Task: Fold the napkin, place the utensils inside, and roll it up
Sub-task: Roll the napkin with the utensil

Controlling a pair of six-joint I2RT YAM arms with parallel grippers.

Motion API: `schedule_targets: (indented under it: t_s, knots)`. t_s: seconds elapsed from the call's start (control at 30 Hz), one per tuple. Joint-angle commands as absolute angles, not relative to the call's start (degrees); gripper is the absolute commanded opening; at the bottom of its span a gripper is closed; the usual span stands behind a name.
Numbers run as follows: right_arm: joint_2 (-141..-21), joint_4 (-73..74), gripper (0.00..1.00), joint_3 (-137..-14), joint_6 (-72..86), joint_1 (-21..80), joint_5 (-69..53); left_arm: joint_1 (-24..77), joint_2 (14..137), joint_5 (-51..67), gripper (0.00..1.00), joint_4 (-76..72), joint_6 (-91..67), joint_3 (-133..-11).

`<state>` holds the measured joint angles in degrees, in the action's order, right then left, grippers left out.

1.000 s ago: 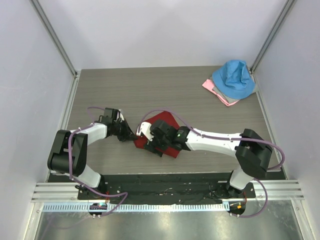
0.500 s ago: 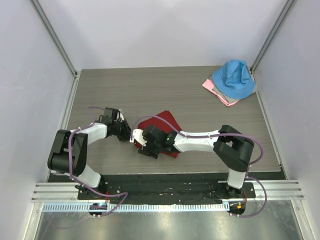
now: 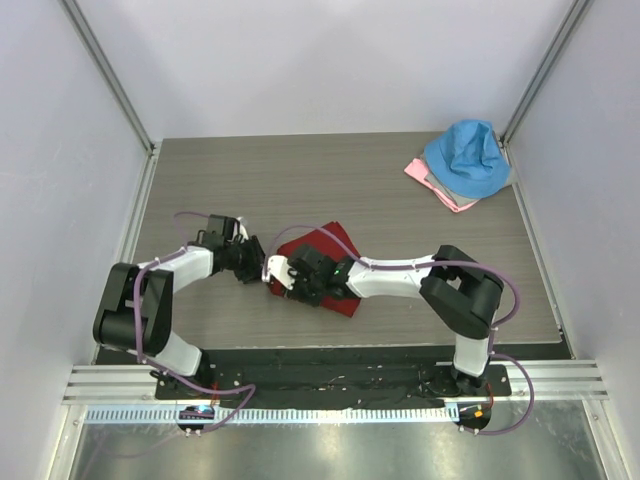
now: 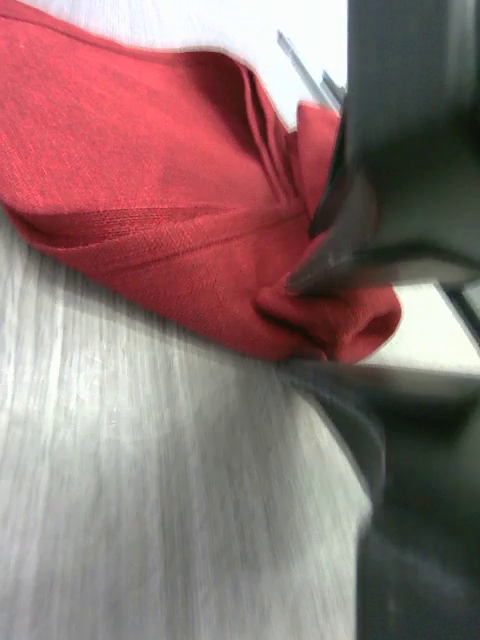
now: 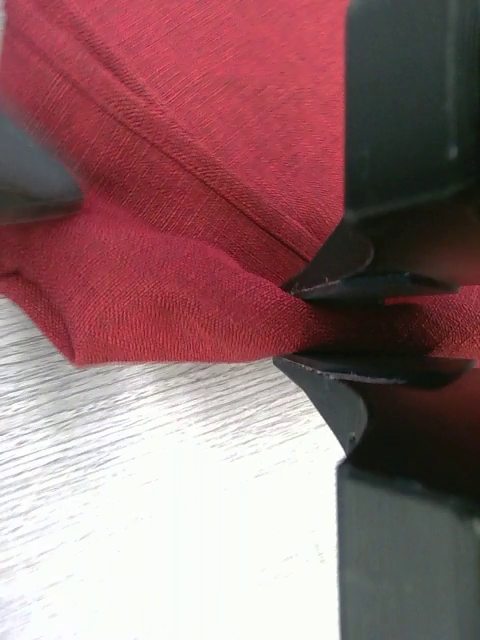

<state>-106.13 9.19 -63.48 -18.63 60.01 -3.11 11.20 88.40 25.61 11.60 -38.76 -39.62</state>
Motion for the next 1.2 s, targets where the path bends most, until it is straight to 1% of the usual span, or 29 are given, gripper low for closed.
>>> schedule_targets:
  t_s: [0.0,0.03,0.1,0.17,0.23,0.27,0.37,0.47,0.63,0.77,0.93,0.97,1.17]
  knots:
    - [-107.14,8.97,0.24,-62.32,-14.68,57.22,-15.80,10.11,82.54,19.27,0.57,13.27,-37.71,-39.20]
    - [-107.14,8.62,0.23,-61.88,-13.98,55.74,-18.34,10.02,80.35,18.12,0.67,13.45,-37.79,-38.50]
    - [-106.70,7.48,0.21,-61.09,-12.05,54.32,-25.03,9.93,78.41,15.75,0.75,13.62,-37.88,-37.71]
    - [-106.44,5.81,0.21,-60.21,-10.90,52.48,-30.72,9.93,76.21,15.12,0.78,13.10,-38.41,-36.48]
    - [-106.70,3.88,0.19,-59.68,-9.24,50.81,-34.70,9.93,74.89,16.42,0.78,10.30,-38.93,-34.55]
    - [-106.96,2.74,0.19,-58.89,-8.53,49.06,-39.85,9.93,73.58,17.04,0.78,9.07,-39.11,-33.67]
    - [-108.63,-2.00,0.17,-57.57,-4.75,45.72,-45.25,9.93,72.77,19.77,0.79,4.84,-40.16,-31.38]
    - [-110.12,-6.05,0.16,-56.17,-1.94,43.60,-49.30,10.02,74.61,21.61,0.79,1.69,-40.25,-30.67]
    - [-111.79,-16.33,0.14,-52.83,5.43,39.91,-55.36,10.11,78.39,24.78,0.75,-4.47,-40.43,-30.59]
    - [-114.07,-16.43,0.13,-53.26,5.71,38.76,-56.16,10.98,81.73,27.77,0.71,-9.92,-41.22,-30.23]
    - [-116.19,-18.62,0.12,-53.26,7.64,37.62,-57.66,13.44,87.52,29.97,0.61,-14.24,-41.22,-31.55]
    - [-116.37,-18.98,0.12,-53.17,8.08,37.44,-57.92,13.80,88.15,30.06,0.61,-14.15,-41.22,-31.90]
    - [-117.33,-19.95,0.12,-53.17,9.05,36.39,-57.92,15.03,89.91,30.67,0.48,-14.24,-41.05,-31.64]
